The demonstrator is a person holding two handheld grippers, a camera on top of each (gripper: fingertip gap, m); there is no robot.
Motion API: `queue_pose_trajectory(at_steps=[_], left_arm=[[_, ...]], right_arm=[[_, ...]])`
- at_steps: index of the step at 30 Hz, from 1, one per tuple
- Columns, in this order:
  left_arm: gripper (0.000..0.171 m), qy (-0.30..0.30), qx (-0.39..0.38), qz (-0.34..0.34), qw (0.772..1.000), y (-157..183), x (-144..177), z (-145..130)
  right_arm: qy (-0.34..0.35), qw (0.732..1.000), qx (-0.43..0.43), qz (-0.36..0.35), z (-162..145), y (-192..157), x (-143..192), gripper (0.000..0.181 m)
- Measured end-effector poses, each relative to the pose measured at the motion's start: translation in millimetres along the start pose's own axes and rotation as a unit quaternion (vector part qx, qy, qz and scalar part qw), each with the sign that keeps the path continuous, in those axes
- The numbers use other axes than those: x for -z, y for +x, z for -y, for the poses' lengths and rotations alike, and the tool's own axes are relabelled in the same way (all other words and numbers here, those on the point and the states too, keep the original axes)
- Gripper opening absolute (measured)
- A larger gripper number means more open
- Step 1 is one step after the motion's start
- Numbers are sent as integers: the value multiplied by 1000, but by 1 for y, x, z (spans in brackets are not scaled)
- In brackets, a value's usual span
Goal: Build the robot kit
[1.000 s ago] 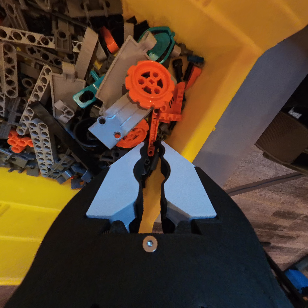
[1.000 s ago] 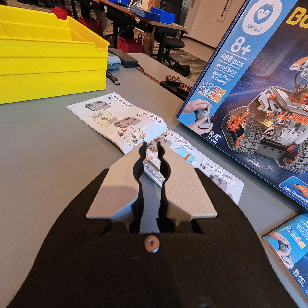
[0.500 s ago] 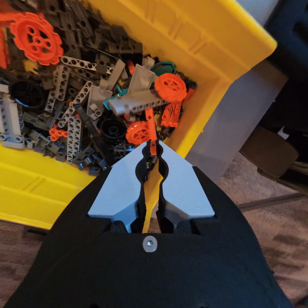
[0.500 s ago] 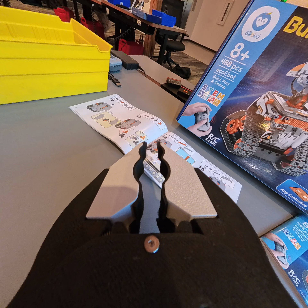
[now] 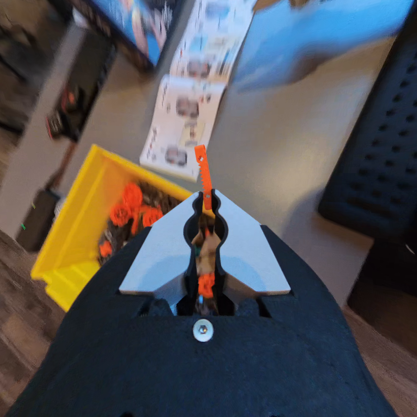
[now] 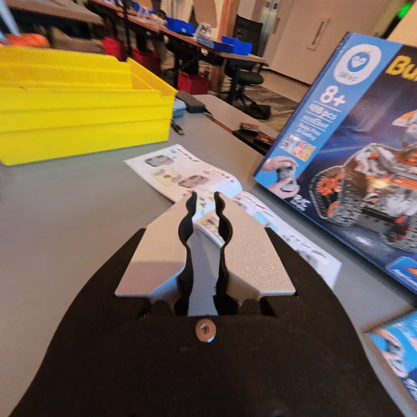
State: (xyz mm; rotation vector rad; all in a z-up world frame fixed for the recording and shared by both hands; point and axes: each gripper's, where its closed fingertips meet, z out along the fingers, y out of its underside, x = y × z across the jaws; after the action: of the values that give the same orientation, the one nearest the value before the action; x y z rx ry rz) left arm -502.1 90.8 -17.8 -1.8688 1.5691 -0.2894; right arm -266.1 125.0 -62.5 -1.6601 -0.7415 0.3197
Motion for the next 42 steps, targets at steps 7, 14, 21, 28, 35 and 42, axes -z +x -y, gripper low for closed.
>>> queue_pose_trajectory(at_steps=[7,14,21,28,35,42], left_arm=[[3,83,-173,93,977,49,-77,81],[3,27,-343,186,920,75,-131,103],[4,9,-434,262,862,84,-151,116],[4,22,-439,255,861,94,-157,124],[30,113,-182,95,972,107,-160,124],[30,180,75,-55,979,86,-160,127]], right_arm=[[7,949,-233,213,14,-44,47,34],[-65,976,-95,184,-3,-38,60,38],[-65,866,-385,311,2,-42,42,37],[-108,851,-373,354,-17,-56,37,6],[-129,932,-192,280,-49,-32,42,6],[-184,940,-83,275,-94,-26,34,6]])
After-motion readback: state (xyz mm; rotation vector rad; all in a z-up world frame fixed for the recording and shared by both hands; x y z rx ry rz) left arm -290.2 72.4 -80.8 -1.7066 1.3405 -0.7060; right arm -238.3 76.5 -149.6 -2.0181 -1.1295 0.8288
